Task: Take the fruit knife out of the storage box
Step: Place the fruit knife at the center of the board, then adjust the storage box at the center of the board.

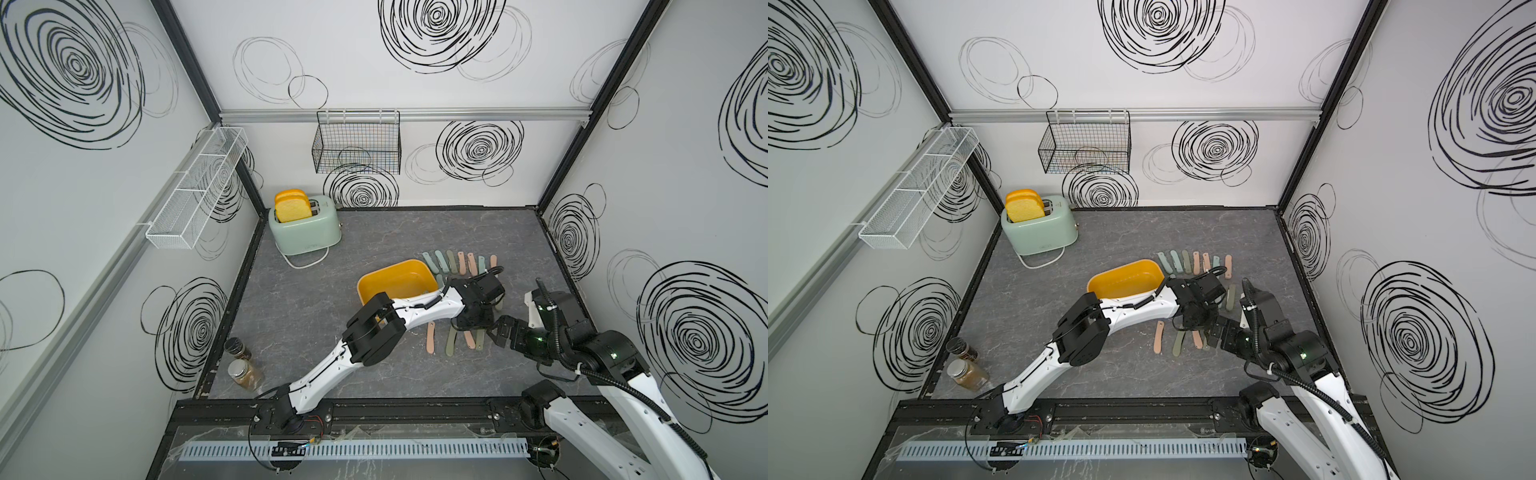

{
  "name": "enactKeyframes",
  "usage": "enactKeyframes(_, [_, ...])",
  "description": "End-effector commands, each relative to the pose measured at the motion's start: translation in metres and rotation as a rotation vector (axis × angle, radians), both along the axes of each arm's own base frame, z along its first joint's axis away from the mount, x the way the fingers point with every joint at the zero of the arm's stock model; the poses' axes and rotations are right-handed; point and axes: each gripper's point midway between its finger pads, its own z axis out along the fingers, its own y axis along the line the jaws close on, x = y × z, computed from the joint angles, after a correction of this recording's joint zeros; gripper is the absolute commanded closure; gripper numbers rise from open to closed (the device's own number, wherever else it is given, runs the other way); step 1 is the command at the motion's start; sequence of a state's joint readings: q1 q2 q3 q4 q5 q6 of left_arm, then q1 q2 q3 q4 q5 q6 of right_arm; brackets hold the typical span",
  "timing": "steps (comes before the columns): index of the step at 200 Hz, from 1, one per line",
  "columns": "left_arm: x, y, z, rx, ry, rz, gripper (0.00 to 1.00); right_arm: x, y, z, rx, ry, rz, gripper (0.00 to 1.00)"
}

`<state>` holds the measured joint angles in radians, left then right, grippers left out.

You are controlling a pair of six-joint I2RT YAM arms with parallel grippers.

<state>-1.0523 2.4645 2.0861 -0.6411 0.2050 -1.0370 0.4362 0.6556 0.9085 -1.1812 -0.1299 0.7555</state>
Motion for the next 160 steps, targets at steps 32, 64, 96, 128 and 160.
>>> enactKeyframes(32, [0.032,-0.005,0.084,-0.193,-0.084,0.028,0.43,0.011,0.004,0.019,0.018,-0.05,-0.005,0.01])
enactKeyframes(64, [0.067,0.03,0.149,-0.234,-0.199,0.084,0.38,0.027,0.016,0.025,0.039,-0.076,0.024,0.01])
enactKeyframes(96, [0.101,0.105,0.188,-0.211,-0.286,0.188,0.37,0.052,0.038,0.016,0.073,-0.073,0.069,0.02])
enactKeyframes(128, [0.124,0.204,0.197,-0.135,-0.346,0.302,0.31,0.081,0.061,-0.001,0.053,-0.046,0.133,0.05])
enactKeyframes(160, [0.133,0.313,0.207,0.022,-0.513,0.377,0.26,0.121,0.066,-0.003,-0.062,-0.097,0.188,0.01])
